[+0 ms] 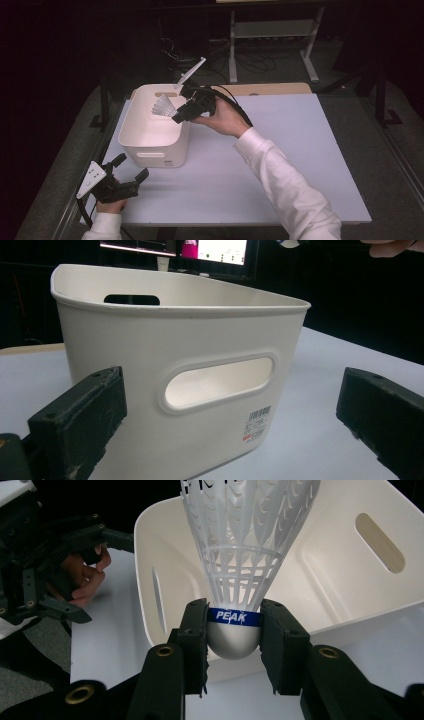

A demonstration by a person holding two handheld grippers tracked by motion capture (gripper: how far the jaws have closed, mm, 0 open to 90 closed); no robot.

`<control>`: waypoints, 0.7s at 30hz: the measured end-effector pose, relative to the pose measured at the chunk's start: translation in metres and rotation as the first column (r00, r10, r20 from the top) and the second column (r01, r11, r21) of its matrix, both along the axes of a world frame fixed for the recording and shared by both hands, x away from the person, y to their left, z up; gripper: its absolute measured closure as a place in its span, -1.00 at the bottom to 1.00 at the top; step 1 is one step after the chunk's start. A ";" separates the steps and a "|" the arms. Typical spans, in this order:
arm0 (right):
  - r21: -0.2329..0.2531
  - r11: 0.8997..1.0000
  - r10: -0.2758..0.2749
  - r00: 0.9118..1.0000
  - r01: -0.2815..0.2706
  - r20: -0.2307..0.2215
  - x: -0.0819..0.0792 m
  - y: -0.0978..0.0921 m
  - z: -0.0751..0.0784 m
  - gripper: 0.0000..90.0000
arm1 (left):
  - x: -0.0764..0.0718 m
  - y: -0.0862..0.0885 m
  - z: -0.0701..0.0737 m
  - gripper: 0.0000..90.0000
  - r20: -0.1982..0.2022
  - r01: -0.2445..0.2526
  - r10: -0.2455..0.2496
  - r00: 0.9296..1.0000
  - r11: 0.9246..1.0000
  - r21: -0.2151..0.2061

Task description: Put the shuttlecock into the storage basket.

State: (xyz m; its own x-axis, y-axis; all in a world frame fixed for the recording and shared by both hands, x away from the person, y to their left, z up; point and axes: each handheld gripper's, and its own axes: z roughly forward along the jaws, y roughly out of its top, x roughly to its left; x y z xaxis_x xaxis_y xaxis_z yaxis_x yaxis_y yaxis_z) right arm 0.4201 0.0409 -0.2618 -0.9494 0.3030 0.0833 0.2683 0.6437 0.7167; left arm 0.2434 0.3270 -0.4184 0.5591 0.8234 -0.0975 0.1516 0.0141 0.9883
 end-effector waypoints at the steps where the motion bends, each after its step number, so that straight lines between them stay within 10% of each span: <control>1: 0.002 1.000 -0.002 1.000 0.002 0.000 0.000 0.001 -0.001 0.42 | 0.000 0.000 0.000 -1.00 -0.001 0.000 0.000 1.000 1.000 -0.001; 21: 0.035 0.999 0.032 0.998 -0.030 -0.055 0.016 0.011 -0.017 0.42 | 0.000 -0.001 0.000 -1.00 -0.004 0.000 0.000 1.000 1.000 -0.005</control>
State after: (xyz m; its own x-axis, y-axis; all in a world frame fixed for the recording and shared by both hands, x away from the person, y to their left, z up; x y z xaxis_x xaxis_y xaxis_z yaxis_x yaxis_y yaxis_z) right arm 0.4361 0.0524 -0.2788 -0.9519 0.2693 0.1458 0.2883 0.6277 0.7231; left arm 0.2436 0.3259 -0.4188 0.5589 0.8228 -0.1033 0.1553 0.0186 0.9877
